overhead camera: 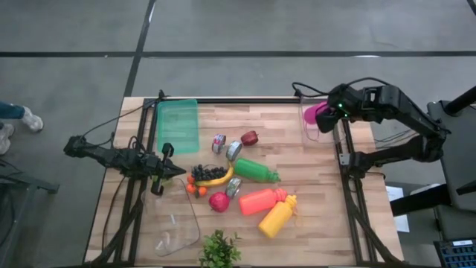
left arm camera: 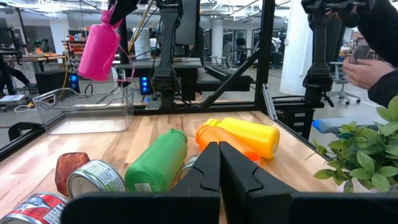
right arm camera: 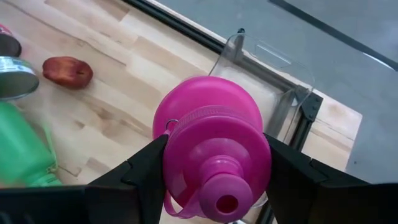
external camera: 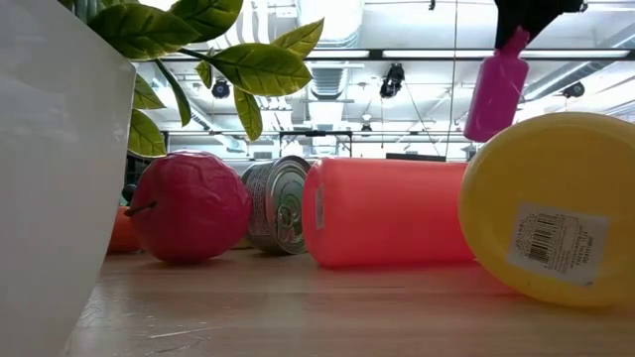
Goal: Pick & Place Food Item
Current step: Put the pink tumbler bottle into the top right transparent bin
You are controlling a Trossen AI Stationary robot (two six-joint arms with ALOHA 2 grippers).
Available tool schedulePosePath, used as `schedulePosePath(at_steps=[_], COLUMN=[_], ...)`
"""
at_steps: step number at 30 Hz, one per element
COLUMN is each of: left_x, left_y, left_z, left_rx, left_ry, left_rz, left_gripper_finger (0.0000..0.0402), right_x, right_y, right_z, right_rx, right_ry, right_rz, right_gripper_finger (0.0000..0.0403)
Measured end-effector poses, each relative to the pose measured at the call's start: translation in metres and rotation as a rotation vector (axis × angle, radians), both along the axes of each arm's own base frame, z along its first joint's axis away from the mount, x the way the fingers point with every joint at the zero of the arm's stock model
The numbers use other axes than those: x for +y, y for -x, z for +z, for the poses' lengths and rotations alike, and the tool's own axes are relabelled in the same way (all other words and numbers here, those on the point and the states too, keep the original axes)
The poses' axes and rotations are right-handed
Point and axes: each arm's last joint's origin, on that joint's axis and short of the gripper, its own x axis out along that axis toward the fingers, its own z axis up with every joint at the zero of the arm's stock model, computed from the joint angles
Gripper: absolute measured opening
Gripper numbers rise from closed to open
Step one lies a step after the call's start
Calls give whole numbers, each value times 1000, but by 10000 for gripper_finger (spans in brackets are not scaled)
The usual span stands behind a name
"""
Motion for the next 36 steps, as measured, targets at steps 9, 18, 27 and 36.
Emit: schedulePosePath(at_steps=[9, 18, 27, 36], left_x=[0, 0, 0, 0], left_y=[0, 0, 0, 0], left_z=[0, 0, 0, -1], left_rx=[0, 0, 0, 7], left_ry=[0, 0, 0, -2], left_rz=[1, 0, 0, 0], left_gripper_finger=[0, 0, 0, 0], right_x=[-18, -50, -107, -136], right_y=[1, -4, 3, 4], right_z=[0, -8, -27, -27], right_rx=[20, 29, 97, 35], right_ry=[28, -64, -154, -200], right_rz=[-55, -81, -193, -220], right_gripper_finger=[205, 205, 205, 205])
